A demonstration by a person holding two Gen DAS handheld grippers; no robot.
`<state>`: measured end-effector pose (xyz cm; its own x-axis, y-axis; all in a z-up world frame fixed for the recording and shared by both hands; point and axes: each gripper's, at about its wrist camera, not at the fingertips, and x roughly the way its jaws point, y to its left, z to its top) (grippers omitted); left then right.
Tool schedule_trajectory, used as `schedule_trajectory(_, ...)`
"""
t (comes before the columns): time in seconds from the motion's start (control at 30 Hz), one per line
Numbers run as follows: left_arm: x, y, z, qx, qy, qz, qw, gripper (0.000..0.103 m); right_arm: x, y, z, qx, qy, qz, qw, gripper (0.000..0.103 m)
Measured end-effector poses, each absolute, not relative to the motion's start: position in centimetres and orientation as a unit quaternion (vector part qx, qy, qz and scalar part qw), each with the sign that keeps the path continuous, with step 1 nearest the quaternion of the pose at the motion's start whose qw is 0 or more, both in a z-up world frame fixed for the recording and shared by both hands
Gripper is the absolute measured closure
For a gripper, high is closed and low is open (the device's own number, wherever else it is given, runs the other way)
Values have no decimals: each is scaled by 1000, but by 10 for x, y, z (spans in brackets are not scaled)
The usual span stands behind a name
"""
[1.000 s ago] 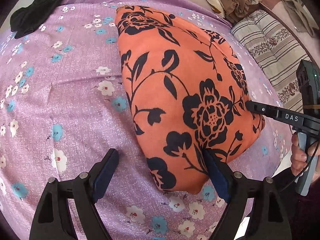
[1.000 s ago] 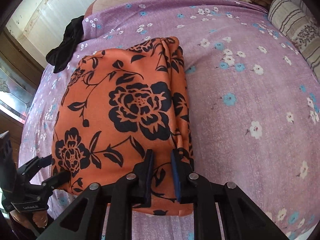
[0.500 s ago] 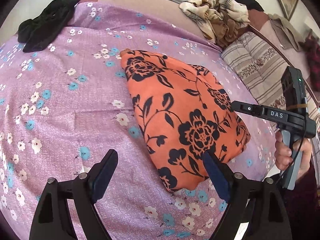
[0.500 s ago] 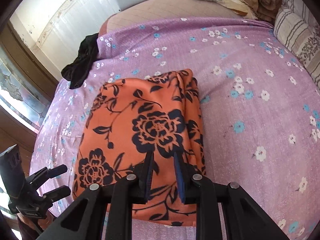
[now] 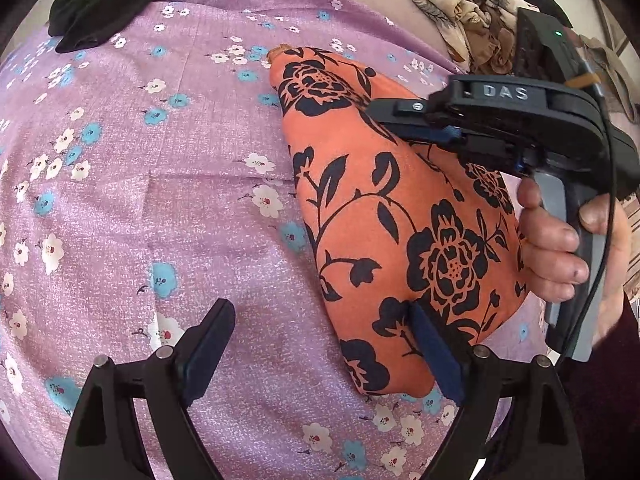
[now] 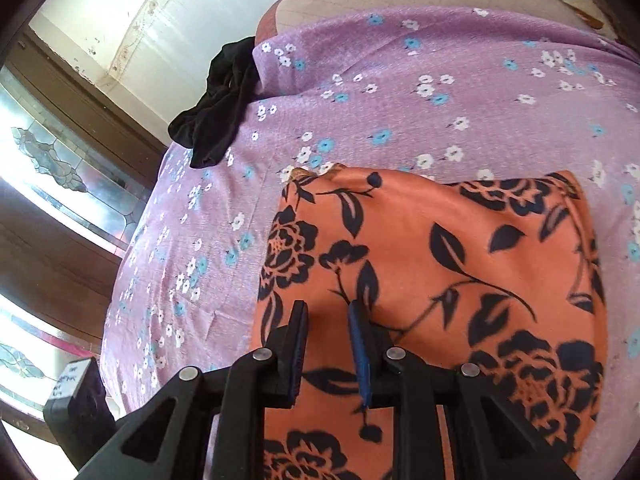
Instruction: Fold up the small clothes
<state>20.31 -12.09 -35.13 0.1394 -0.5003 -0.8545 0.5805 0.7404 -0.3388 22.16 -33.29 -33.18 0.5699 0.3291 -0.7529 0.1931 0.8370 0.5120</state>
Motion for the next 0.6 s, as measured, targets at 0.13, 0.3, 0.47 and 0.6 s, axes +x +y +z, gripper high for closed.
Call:
schedule_trajectory(0.13, 204, -122, -351, 45, 542, -358, 759, 12, 241, -336, -354, 299, 470, 36, 830, 76)
schedule_trajectory(0.3, 205, -126, -350, 54, 541, -355, 761, 10, 247, -336, -351, 282, 468, 34, 837, 76)
schedule_trajectory(0.47, 203, -132, -348, 74, 529, -350, 770, 10, 237, -341, -334, 275, 465, 32, 841, 76)
schedule_trajectory(0.6, 203, -131, -348, 76, 527, -347, 772, 10, 222, -351, -319, 268, 451, 16, 851, 76)
